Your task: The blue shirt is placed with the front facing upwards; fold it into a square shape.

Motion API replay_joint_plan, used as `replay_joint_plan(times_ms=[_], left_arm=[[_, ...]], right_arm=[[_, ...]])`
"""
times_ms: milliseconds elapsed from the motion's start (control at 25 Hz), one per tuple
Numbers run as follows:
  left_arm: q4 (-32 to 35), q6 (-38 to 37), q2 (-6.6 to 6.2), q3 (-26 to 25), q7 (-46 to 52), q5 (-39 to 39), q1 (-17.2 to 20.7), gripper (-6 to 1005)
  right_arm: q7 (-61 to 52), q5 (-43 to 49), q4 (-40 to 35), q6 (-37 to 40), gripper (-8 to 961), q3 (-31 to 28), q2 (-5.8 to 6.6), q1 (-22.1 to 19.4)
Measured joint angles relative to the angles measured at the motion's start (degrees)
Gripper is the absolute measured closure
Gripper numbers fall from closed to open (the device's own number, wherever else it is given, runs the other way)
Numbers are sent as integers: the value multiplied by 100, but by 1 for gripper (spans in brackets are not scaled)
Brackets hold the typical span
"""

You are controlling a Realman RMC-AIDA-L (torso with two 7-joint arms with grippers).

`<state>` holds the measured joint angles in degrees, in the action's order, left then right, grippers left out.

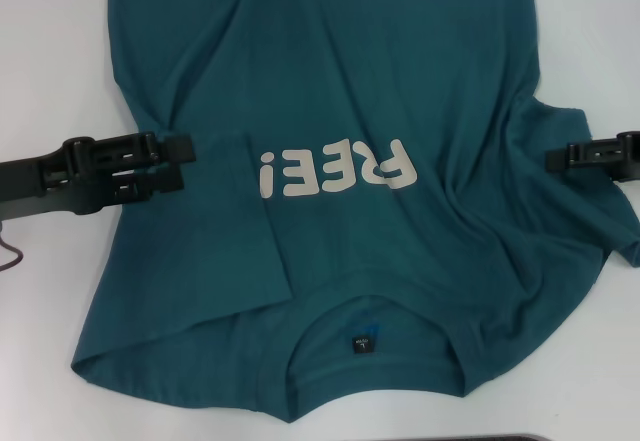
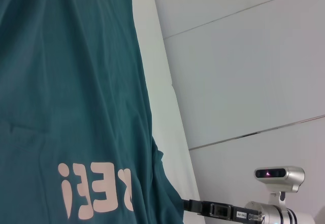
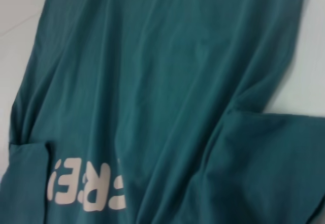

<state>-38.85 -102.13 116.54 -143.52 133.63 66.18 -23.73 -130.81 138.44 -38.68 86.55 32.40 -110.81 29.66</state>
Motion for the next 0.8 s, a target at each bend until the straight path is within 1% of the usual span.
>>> replay_joint_plan(times_ms=[120,320,560,760,800], left_arm=[[0,0,0,1,4,2,1,221],[0,0,0,0,20,3,-5,220],[0,-1,0,0,24,23,3,220],[0,-6,0,0,31,21,14,220],[0,-6,0,0,32,14,14,220]], right_arm=[[-27,-53,1,88,13,-51,-15,22],[-137,-97,1,122,13,-46,24,22],[-324,42,-1,-13,85,21,31,-6],[-328,190,-50,-25,145,61,-32,35],[-334,197,-54,-25,183,63,-35,40]])
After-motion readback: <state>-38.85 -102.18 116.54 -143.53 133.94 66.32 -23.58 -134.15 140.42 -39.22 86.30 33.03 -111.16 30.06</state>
